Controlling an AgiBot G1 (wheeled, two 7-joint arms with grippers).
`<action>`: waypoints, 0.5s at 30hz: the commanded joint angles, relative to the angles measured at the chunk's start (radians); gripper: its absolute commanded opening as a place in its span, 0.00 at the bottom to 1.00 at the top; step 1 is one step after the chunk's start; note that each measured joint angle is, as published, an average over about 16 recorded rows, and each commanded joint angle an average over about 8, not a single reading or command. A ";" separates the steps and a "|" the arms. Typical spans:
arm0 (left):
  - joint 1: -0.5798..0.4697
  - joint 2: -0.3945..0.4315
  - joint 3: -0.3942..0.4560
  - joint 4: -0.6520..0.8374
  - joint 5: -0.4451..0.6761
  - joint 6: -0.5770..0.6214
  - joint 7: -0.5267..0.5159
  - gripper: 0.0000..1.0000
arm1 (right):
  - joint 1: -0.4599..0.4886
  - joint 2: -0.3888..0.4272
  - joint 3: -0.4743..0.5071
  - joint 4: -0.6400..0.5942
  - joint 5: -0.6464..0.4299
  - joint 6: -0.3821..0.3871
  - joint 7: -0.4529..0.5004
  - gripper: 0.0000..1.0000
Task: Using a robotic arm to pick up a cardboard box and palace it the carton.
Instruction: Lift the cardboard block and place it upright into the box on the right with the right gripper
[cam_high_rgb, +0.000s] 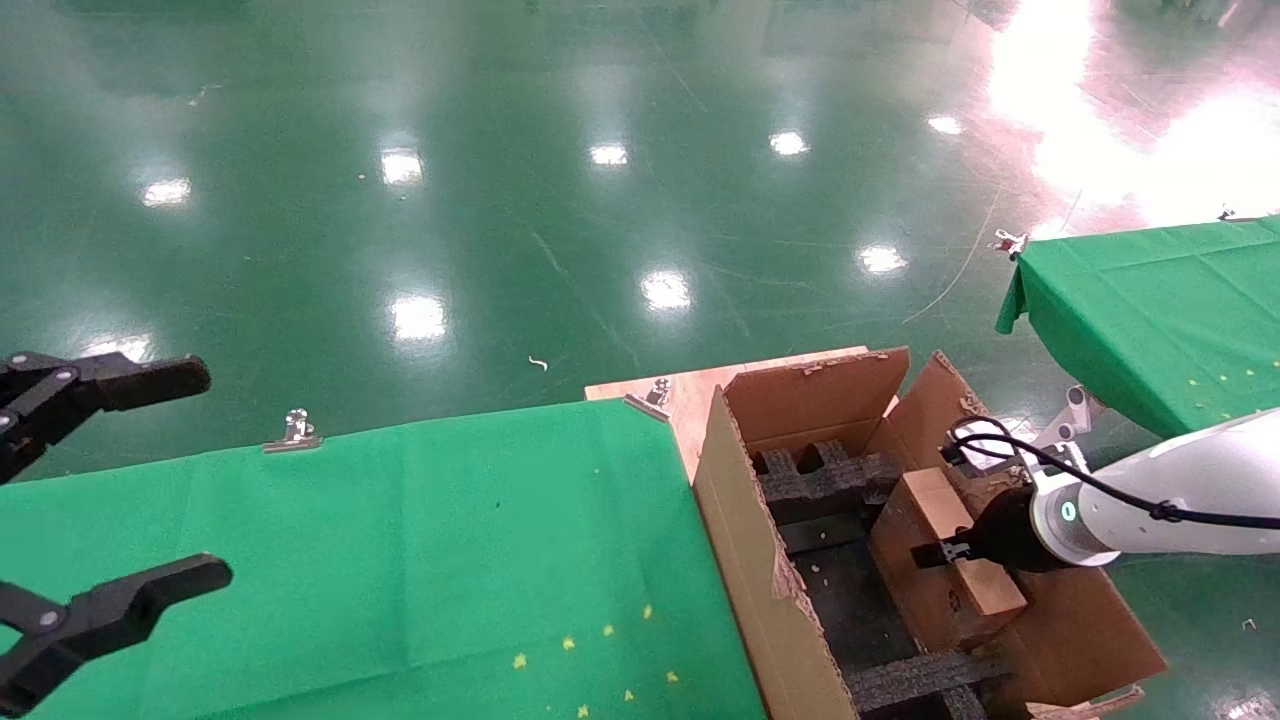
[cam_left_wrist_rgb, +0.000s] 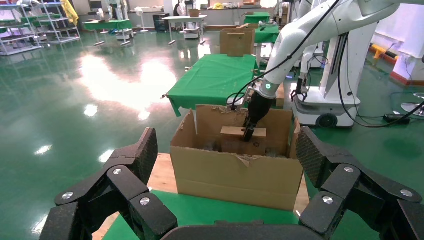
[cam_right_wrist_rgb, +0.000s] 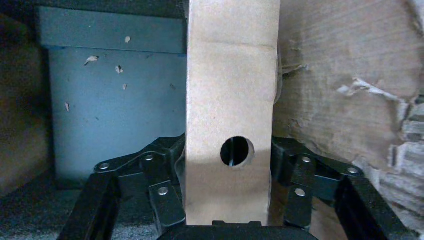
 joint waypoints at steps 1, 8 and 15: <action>0.000 0.000 0.000 0.000 0.000 0.000 0.000 1.00 | 0.000 0.000 0.000 0.000 0.000 0.000 0.001 1.00; 0.000 0.000 0.000 0.000 0.000 0.000 0.000 1.00 | 0.016 0.012 0.004 0.010 -0.005 -0.007 0.005 1.00; 0.000 0.000 0.000 0.000 0.000 0.000 0.000 1.00 | 0.042 0.036 0.012 0.043 -0.012 -0.014 0.012 1.00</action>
